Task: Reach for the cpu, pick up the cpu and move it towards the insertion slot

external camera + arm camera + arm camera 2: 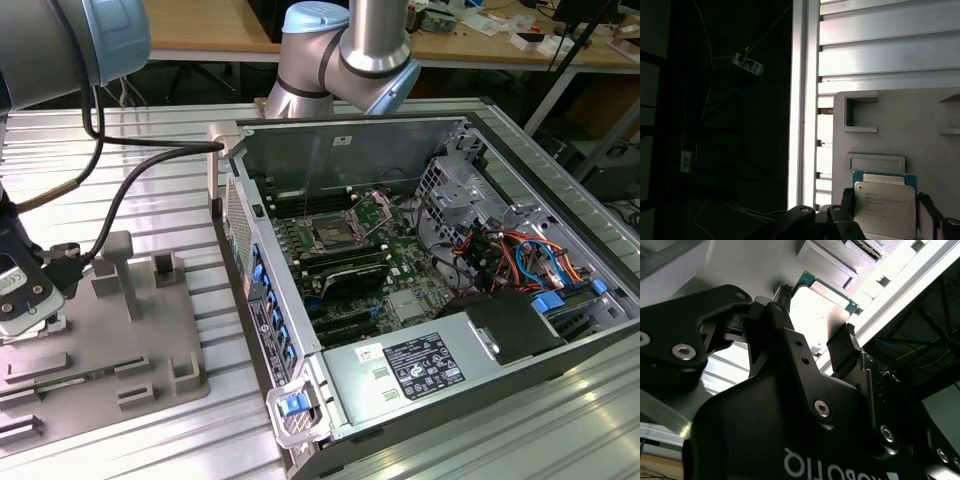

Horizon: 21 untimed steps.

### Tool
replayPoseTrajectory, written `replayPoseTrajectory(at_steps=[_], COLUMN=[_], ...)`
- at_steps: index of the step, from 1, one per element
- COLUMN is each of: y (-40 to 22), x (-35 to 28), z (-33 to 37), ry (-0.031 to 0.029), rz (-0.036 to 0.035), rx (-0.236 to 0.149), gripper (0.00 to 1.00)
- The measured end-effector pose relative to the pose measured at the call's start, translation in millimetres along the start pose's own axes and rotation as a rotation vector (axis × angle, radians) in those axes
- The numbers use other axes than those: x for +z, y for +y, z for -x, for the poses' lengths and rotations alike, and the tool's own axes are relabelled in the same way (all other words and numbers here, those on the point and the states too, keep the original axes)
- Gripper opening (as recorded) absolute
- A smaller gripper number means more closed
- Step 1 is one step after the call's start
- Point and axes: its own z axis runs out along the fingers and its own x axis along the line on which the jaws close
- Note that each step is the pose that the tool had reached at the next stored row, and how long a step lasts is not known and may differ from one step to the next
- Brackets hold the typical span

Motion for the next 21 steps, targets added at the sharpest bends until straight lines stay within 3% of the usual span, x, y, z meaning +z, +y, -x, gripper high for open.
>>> replayPoseTrajectory(at_steps=[10, 21], y=[0.6, 0.9], x=[-12.5, -20.0], z=[1.0, 2.2], ry=[0.0, 0.0], rz=[0.0, 0.0], rx=[0.001, 0.002], gripper=[0.55, 0.55])
